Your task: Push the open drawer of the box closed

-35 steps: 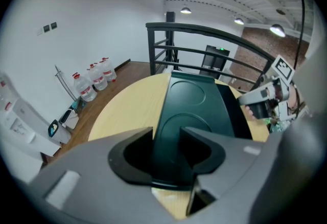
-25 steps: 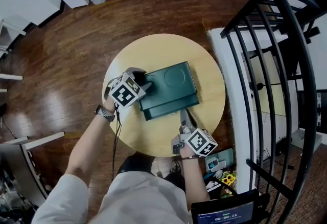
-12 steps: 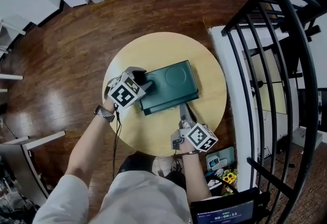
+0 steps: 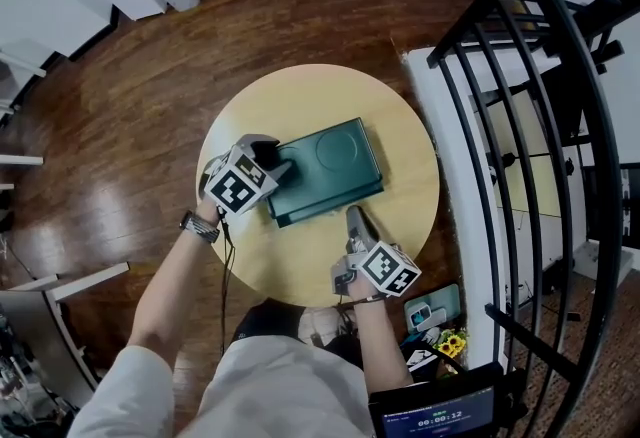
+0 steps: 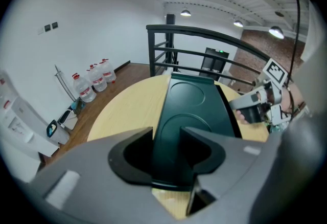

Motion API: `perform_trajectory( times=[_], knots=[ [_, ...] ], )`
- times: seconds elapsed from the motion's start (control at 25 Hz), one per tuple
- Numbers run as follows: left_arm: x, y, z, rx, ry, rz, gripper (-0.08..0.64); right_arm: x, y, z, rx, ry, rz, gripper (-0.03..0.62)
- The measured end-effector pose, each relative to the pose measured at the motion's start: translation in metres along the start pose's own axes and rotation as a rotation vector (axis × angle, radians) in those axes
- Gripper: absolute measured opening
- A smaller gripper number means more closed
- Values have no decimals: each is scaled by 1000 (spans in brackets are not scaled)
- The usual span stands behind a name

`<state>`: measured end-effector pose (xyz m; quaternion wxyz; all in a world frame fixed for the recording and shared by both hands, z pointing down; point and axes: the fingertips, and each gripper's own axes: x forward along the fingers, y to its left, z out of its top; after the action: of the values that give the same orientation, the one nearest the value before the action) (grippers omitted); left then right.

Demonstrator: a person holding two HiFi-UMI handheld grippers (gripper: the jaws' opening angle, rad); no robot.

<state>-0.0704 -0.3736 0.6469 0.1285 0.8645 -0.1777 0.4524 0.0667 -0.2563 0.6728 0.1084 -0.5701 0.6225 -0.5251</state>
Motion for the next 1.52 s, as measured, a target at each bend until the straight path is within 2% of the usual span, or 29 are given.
perform_trajectory(
  times=[0.24, 0.88, 1.32, 1.52],
  knots=[
    [1, -1, -1, 4, 2, 4, 181, 6, 0, 0, 16, 0, -5, 54],
    [-5, -2, 0, 7, -12, -13, 181, 17, 13, 6, 97, -16, 53, 54],
    [-3, -4, 1, 28, -17, -3, 181, 20, 13, 7, 80, 12, 42, 54],
    [-4, -2, 1, 30, -46, 56, 181, 15, 8, 7, 45, 41, 8, 54]
  ],
)
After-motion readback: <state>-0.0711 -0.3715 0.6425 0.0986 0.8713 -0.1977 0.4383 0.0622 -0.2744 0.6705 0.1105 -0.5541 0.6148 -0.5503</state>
